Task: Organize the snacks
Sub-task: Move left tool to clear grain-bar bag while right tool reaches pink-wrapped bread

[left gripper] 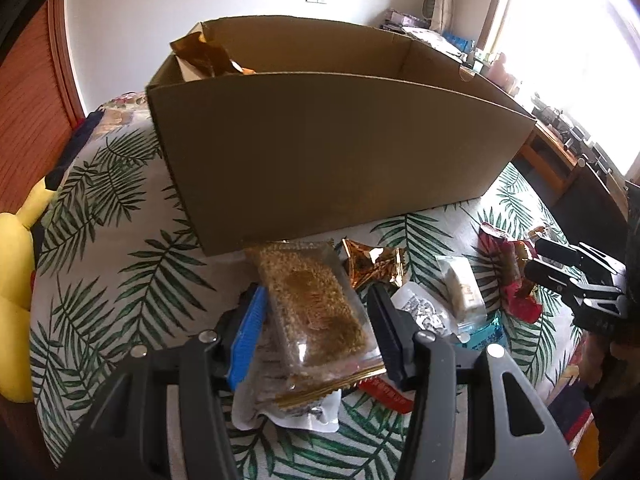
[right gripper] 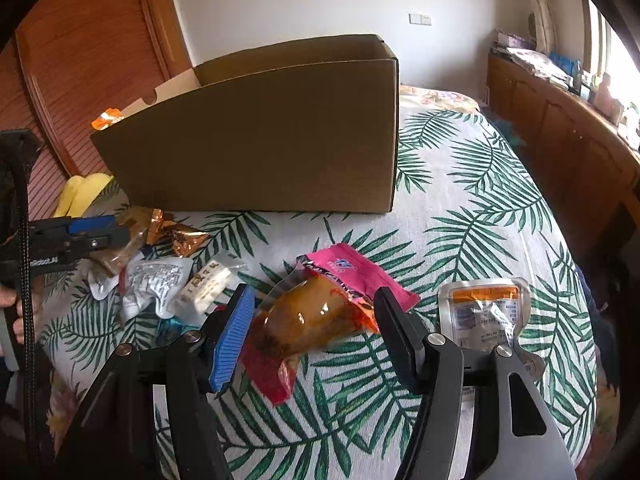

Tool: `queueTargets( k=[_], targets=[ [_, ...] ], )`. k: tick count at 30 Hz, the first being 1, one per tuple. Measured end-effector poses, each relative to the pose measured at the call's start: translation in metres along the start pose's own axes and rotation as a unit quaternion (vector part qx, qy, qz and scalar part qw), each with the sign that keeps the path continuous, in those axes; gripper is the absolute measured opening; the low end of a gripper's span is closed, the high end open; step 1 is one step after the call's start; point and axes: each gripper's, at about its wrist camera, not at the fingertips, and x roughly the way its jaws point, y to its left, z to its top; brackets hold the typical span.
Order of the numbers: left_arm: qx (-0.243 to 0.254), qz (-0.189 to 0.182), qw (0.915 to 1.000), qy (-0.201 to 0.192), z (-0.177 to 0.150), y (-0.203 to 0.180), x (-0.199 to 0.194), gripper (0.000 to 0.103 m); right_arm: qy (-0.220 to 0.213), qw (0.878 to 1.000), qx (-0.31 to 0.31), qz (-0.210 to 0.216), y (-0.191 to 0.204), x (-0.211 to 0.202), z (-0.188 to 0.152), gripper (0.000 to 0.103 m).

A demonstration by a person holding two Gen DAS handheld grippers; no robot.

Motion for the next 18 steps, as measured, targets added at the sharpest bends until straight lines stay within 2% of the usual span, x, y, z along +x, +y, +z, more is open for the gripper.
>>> queueTargets(
  k=[10,18],
  targets=[
    [-0.007,0.003,0.9992,0.039,0.005,0.0,0.025,0.058,0.004,1.0,-0.002,0.008,0.006,-0.006,-0.008,0.067],
    [0.007,0.015,0.9992,0.035,0.008,-0.008,0.032,0.059,0.018,1.0,0.021,0.0,0.0,0.012,0.0,0.069]
  ],
)
